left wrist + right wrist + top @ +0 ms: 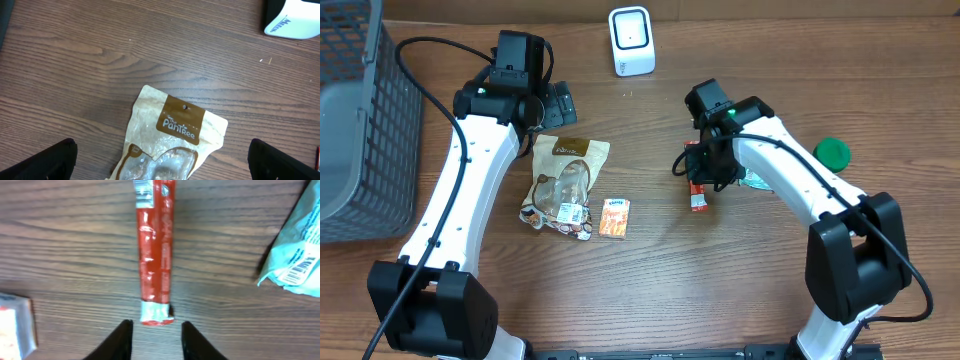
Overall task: Scan the item barcode
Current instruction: 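Lower the right gripper and grasp the red stick snack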
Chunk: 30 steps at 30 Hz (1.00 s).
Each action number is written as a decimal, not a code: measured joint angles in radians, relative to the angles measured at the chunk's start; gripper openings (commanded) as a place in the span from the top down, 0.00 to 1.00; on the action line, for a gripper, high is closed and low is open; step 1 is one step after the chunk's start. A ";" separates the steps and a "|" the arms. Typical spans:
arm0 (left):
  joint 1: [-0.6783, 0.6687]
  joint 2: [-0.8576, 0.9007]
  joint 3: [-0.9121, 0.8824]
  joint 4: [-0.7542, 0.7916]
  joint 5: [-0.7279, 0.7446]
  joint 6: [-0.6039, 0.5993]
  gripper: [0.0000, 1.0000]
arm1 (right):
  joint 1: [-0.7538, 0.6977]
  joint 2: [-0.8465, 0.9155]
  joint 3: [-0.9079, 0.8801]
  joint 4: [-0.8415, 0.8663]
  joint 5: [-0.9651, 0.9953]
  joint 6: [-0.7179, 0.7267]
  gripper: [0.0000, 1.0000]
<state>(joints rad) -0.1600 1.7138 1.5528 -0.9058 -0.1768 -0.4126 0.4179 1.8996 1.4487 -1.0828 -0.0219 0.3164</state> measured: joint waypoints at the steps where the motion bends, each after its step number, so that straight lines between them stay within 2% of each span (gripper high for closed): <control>1: 0.000 0.000 0.000 0.000 0.000 0.000 0.00 | -0.004 0.000 -0.011 0.002 0.000 -0.003 0.66; 11: 0.000 0.000 0.000 0.000 0.000 0.000 0.00 | -0.006 0.000 -0.143 0.100 -0.031 -0.003 0.66; 30: 0.000 0.000 0.000 0.000 0.000 0.000 0.00 | -0.006 0.000 -0.182 0.189 -0.053 -0.003 0.66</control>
<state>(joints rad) -0.1600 1.7138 1.5528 -0.9058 -0.1768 -0.4126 0.4122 1.8996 1.2663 -0.8936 -0.0746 0.3138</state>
